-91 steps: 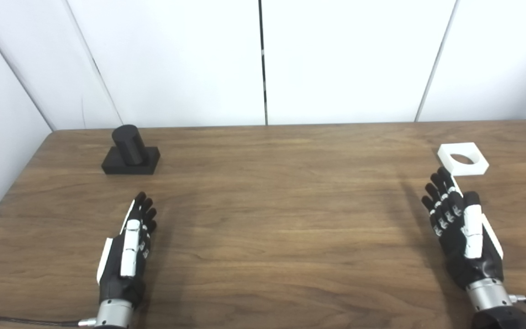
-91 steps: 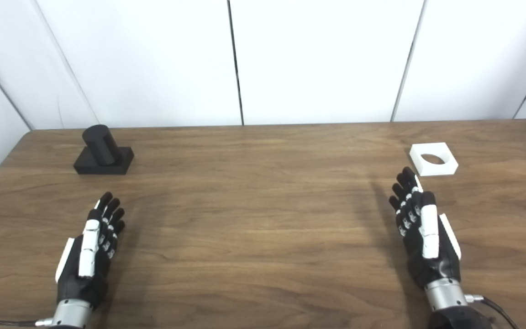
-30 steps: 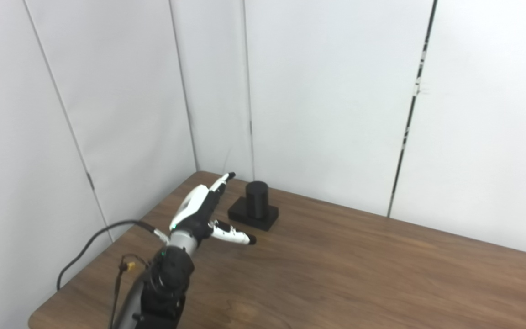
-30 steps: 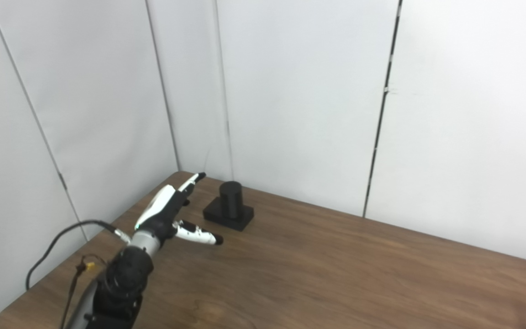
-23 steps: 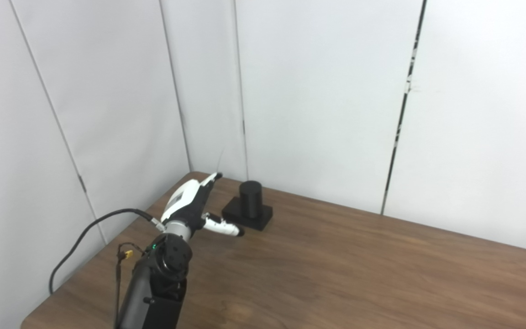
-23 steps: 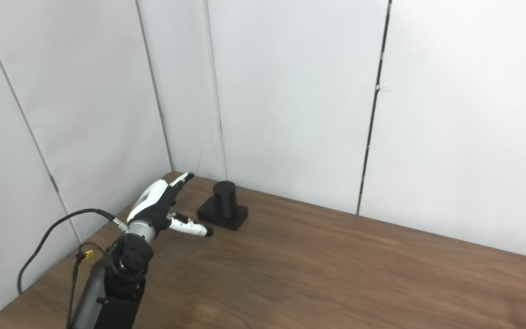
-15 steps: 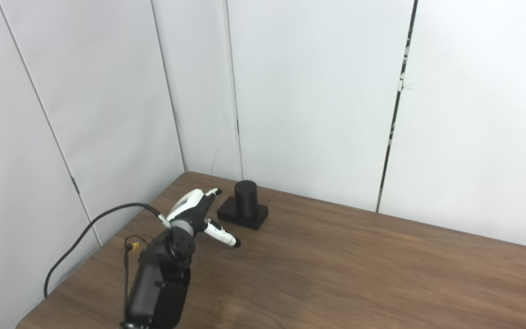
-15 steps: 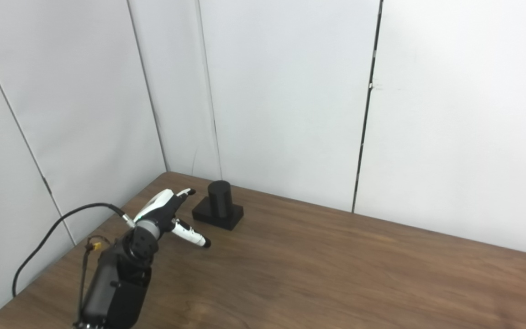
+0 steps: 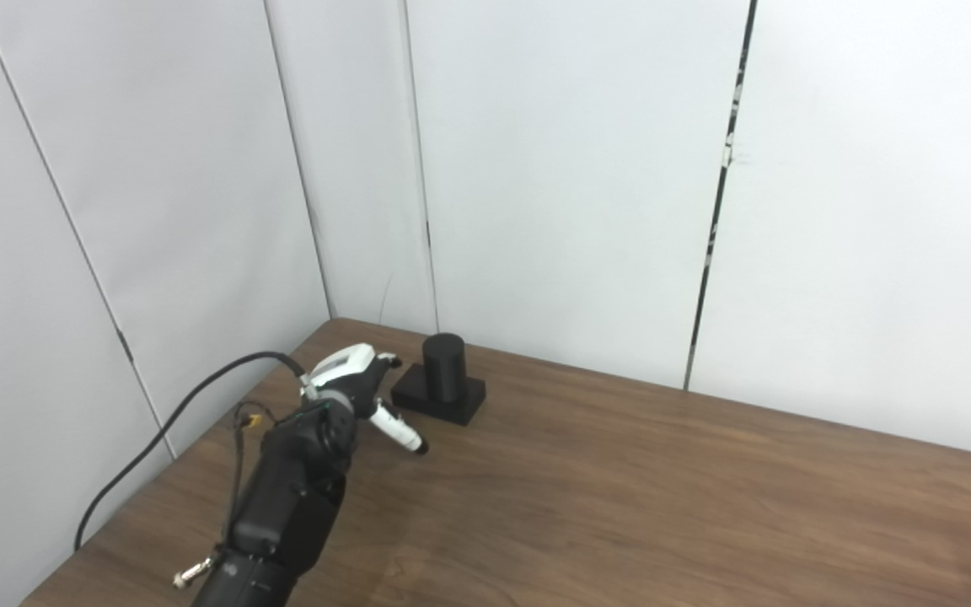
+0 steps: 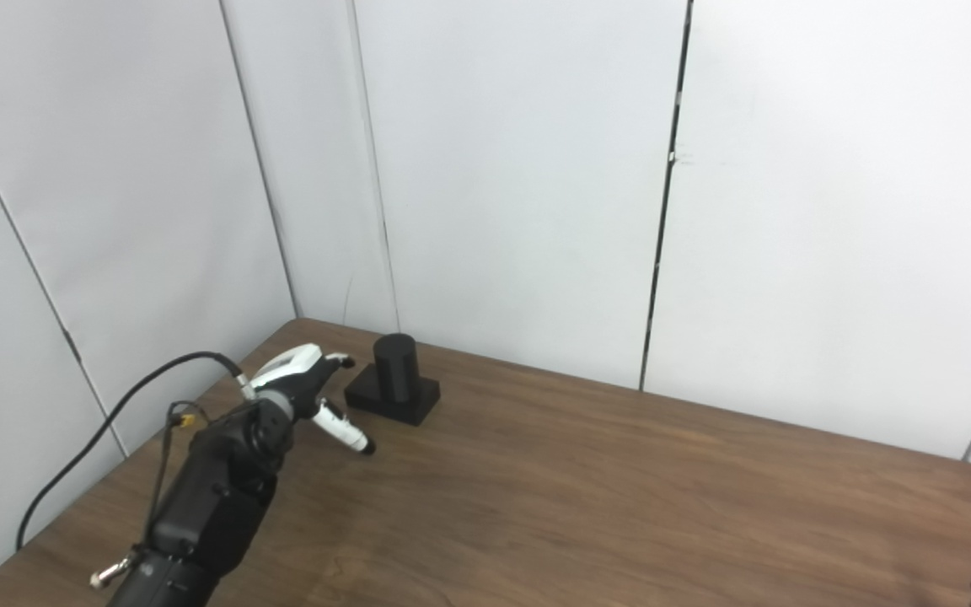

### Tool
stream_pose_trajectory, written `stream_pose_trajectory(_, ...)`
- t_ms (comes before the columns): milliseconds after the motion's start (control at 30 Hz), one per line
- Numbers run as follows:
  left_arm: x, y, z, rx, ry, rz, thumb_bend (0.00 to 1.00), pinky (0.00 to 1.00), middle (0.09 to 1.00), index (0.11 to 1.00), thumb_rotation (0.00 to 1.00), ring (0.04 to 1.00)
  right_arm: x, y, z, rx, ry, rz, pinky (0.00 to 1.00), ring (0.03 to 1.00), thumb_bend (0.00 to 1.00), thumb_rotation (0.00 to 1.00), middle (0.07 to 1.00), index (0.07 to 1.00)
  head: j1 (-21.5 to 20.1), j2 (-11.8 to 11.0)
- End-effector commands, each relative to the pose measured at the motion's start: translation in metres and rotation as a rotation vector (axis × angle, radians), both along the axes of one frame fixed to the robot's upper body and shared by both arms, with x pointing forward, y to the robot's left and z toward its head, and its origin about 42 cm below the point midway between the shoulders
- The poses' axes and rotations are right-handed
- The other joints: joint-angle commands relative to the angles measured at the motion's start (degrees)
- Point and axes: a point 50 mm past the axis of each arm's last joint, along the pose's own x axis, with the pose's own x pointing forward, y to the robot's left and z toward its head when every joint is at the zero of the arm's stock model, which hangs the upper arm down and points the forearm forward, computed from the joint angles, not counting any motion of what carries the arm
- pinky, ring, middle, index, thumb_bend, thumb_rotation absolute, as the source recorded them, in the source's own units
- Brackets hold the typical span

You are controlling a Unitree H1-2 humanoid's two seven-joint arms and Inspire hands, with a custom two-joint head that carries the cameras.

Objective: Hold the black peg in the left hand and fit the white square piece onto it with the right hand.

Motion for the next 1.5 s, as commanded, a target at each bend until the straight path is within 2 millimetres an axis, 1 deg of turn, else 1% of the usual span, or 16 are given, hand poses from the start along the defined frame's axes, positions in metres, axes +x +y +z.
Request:
stream_pose_trajectory(0,0.014,0.009,0.04,0.073,-0.114,-0.002,1.0,1.0,0.96,0.94,0.2,1.0,-0.011,-0.005,-0.024,0.031,0.045,-0.017,1.0,1.0,0.85,1.0,0.968,1.0,0.1,0.0)
stream_pose_trajectory(133,0.022,0.009,0.044,0.121,-0.109,-0.034,1.0,1.0,0.958,0.947,0.21,1.0,-0.011,-0.007,-0.027,0.033,0.046,-0.013,1.0,1.0,0.85,1.0,0.965,1.0,0.2,-0.1)
stream_pose_trajectory(300,0.031,0.008,0.052,0.143,-0.14,-0.065,1.0,1.0,0.966,0.939,0.16,1.0,-0.012,-0.008,-0.027,0.026,0.046,-0.012,1.0,1.0,0.87,1.0,0.97,1.0,0.2,-0.2)
stream_pose_trajectory(367,0.035,0.009,0.055,0.164,-0.143,-0.084,1.0,1.0,0.967,0.945,0.18,1.0,-0.012,-0.008,-0.028,0.029,0.045,-0.013,1.0,1.0,0.87,1.0,0.968,1.0,0.2,-0.4)
stream_pose_trajectory(433,0.04,0.012,0.056,0.179,-0.131,-0.092,1.0,1.0,0.964,0.947,0.2,1.0,-0.012,-0.008,-0.028,0.029,0.046,-0.015,1.0,1.0,0.86,1.0,0.968,1.0,0.3,-0.6)
stream_pose_trajectory(600,0.053,0.02,0.058,0.21,-0.078,-0.089,1.0,1.0,0.964,0.943,0.2,1.0,-0.016,-0.008,-0.028,0.023,0.044,-0.008,1.0,1.0,0.86,1.0,0.968,1.0,0.1,-0.6)
stream_pose_trajectory(700,0.057,0.026,0.06,0.202,-0.068,-0.084,1.0,1.0,0.97,0.938,0.2,1.0,-0.02,-0.012,-0.029,0.015,0.043,-0.009,1.0,1.0,0.85,1.0,0.968,1.0,0.0,-0.3)
stream_pose_trajectory(800,0.059,0.029,0.06,0.185,-0.059,-0.082,1.0,1.0,0.972,0.938,0.19,1.0,-0.025,-0.015,-0.029,0.002,0.051,-0.03,1.0,1.0,0.86,1.0,0.962,1.0,-0.2,-0.2)
stream_pose_trajectory(833,0.06,0.029,0.06,0.178,-0.051,-0.079,1.0,1.0,0.973,0.937,0.19,1.0,-0.027,-0.016,-0.029,-0.007,0.057,-0.046,1.0,0.994,0.83,1.0,0.953,1.0,-0.4,-0.1)
stream_pose_trajectory(867,0.062,0.029,0.06,0.172,-0.042,-0.075,1.0,1.0,0.977,0.936,0.19,1.0,-0.029,-0.017,-0.03,-0.013,0.061,-0.058,1.0,0.985,0.77,1.0,0.941,0.999,-0.5,-0.1)
stream_pose_trajectory(967,0.066,0.028,0.059,0.15,-0.023,-0.07,1.0,1.0,0.983,0.933,0.17,1.0,-0.033,-0.019,-0.029,-0.007,0.07,-0.075,1.0,0.979,0.7,1.0,0.928,0.99,-0.8,-0.1)
stream_pose_trajectory(1233,0.08,0.019,0.058,0.11,0.065,-0.085,1.0,1.0,1.0,0.93,0.16,1.0,-0.038,-0.018,-0.025,-0.011,0.074,-0.089,1.0,0.97,0.69,1.0,0.923,0.98,-1.3,0.2)
stream_pose_trajectory(1467,0.086,0.01,0.048,0.05,0.049,-0.097,1.0,1.0,0.995,0.925,0.12,1.0,-0.039,-0.017,-0.023,-0.013,0.08,-0.093,1.0,0.97,0.7,1.0,0.916,0.971,-1.9,0.2)
